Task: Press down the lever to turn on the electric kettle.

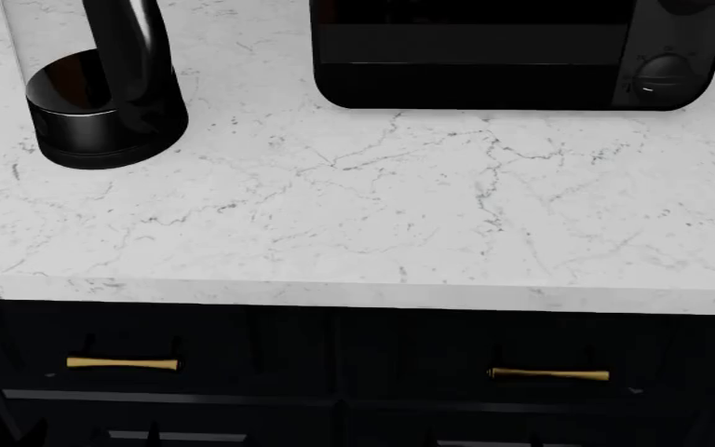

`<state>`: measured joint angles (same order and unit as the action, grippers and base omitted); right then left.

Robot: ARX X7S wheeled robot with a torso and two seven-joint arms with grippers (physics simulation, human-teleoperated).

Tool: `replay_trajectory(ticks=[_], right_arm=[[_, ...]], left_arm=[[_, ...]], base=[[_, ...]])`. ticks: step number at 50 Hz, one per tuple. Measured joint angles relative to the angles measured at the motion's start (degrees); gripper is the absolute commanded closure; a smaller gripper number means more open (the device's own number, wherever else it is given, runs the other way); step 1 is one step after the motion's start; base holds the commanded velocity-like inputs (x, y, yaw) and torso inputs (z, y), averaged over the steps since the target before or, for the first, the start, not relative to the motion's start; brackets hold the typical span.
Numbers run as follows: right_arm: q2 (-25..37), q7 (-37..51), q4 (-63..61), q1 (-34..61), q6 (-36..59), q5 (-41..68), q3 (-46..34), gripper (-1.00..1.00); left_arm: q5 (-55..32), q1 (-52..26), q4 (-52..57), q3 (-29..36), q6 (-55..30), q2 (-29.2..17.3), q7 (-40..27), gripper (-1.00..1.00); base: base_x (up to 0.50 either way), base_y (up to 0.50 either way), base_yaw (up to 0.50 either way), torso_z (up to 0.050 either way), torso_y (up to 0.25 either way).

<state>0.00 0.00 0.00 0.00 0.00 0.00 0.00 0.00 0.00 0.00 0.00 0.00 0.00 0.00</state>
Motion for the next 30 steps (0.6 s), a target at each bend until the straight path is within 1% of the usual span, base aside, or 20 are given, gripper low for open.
replay_trajectory(ticks=[20, 30], right_arm=[[2.32, 2.69, -0.6, -0.08, 0.03, 1.95, -2.79, -1.0], [3.42, 4.22, -0.95, 0.05, 0.59, 2.4, -4.02, -1.0]], left_arm=[[-2.27, 0.0, 0.06, 2.48, 0.05, -2.38, -2.28, -1.0], [-3.13, 0.02, 0.46, 3.68, -0.03, -3.34, -3.46, -1.0]], base=[[0.0, 0.0, 0.0, 0.0, 0.0], [0.0, 0.5, 0.0, 0.0, 0.0]])
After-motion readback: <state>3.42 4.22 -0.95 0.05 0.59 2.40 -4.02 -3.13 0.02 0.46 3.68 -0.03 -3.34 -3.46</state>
